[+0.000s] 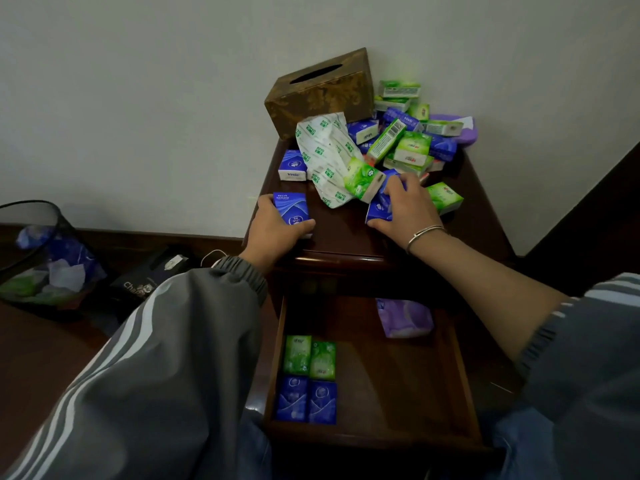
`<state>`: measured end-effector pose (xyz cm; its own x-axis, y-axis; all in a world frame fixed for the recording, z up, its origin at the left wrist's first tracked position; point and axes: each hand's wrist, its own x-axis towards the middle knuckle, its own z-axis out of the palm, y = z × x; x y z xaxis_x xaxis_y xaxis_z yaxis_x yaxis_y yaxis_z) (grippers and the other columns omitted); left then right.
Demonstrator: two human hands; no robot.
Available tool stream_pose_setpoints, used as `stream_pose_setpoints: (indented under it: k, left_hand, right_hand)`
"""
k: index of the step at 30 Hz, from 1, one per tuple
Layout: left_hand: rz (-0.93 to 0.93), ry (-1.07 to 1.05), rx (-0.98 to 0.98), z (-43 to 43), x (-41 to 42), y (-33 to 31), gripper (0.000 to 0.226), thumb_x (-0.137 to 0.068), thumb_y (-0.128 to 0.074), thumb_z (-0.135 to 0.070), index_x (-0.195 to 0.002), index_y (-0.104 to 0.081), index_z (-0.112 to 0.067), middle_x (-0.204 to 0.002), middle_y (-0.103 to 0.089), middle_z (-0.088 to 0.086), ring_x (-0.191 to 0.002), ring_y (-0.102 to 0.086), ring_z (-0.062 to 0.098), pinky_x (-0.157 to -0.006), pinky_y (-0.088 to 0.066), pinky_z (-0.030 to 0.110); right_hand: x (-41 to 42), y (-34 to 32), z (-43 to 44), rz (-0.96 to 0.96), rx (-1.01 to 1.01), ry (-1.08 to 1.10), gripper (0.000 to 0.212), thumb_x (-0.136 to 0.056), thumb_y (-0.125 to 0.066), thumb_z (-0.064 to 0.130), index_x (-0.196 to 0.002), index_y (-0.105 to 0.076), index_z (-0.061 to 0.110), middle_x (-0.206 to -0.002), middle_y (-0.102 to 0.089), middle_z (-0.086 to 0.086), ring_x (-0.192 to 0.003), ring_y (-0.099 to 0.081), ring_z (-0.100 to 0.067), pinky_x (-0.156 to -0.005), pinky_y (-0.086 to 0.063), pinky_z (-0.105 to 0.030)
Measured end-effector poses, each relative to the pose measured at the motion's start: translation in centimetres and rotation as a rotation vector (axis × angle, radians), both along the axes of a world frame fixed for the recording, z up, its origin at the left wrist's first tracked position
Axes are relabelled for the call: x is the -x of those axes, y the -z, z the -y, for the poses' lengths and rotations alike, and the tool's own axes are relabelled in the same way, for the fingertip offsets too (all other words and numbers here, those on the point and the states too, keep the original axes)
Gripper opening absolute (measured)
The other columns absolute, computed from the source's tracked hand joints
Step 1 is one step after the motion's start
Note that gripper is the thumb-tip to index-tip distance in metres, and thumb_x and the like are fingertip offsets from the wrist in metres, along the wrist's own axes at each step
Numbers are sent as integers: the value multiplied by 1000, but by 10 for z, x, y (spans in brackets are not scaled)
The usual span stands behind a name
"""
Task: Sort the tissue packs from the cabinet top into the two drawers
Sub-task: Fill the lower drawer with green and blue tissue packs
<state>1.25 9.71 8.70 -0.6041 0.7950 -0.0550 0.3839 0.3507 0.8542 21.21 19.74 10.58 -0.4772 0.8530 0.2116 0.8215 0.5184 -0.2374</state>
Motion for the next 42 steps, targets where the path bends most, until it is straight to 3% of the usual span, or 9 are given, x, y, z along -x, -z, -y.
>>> stream_pose_setpoints:
  k: [7, 10, 13, 16, 20, 26, 30, 36, 42]
  left_hand:
    - [-21, -11, -147, 24, -20, 4, 76, -78, -76, -30, -134, -26, -16, -134, -48, 11, -119, -54, 24, -100, -49, 42]
    - [20, -40, -151, 25, -22, 3, 76, -80, -74, -26, -136, -22, -19, -137, -45, 11, -121, -52, 22, -99, -49, 37]
    - [97, -63, -167, 26, -19, 1, 76, -81, -74, -22, -135, -21, -20, -134, -46, 9, -107, -53, 13, -88, -48, 27]
    - [149, -51, -171, 27, -14, 0, 76, -81, -74, -20, -135, -22, -20, -133, -46, 7, -104, -50, 11, -87, -48, 27]
    - [172, -20, -161, 29, -8, 2, 76, -81, -74, -21, -136, -22, -20, -137, -44, 8, -111, -50, 13, -90, -49, 29]
    - [150, 13, -177, 32, -9, 1, 75, -81, -74, -21, -136, -23, -18, -138, -43, 9, -122, -50, 20, -99, -49, 37]
    - [126, 22, -193, 34, -7, 3, 77, -80, -75, -23, -137, -23, -18, -135, -45, 7, -117, -53, 19, -97, -49, 33]
    - [157, 20, -210, 30, -10, 6, 81, -78, -77, -22, -139, -22, -18, -133, -48, 8, -114, -56, 20, -99, -49, 37]
    - [205, 13, -201, 28, -10, 0, 83, -78, -77, -19, -139, -20, -19, -134, -46, 6, -116, -54, 18, -97, -49, 32]
  right_hand:
    - [-7, -11, 4, 50, 36, -43, 58, -72, -74, 42, -111, -46, 10, -119, -48, -14, -102, -52, -36, -83, -44, -41]
    - [-9, -18, 3, 13, 112, -17, 43, -79, -67, 44, -102, -47, 13, -117, -48, -11, -96, -55, -33, -75, -43, -38]
    - [-9, -25, 0, -26, 200, 27, 34, -82, -66, 36, -99, -48, 13, -125, -48, -12, -106, -53, -30, -80, -42, -36]
    - [-5, -34, -5, 11, 291, 113, 43, -78, -67, 47, -101, -50, 15, -128, -50, -10, -113, -51, -31, -90, -46, -40]
    - [13, -40, -5, 37, 159, 213, 68, -74, -52, 71, -118, -56, 18, -129, -50, -10, -119, -47, -34, -95, -43, -47]
    - [49, -30, -7, 203, 109, 253, 89, -68, -62, 70, -136, -40, 16, -138, -42, -13, -131, -32, -36, -106, -29, -56]
    - [56, -20, -8, 7, 25, 288, 69, -67, -73, 51, -125, -52, 20, -130, -52, -11, -127, -36, -35, -104, -27, -51]
    - [51, -12, 2, -214, -67, 197, 43, -65, -78, 38, -100, -59, 21, -98, -67, 0, -112, -48, -28, -95, -26, -41]
    - [44, -19, 14, -515, -64, 230, 39, -69, -78, 32, -100, -58, 20, -100, -67, 4, -97, -61, -18, -103, -31, -41]
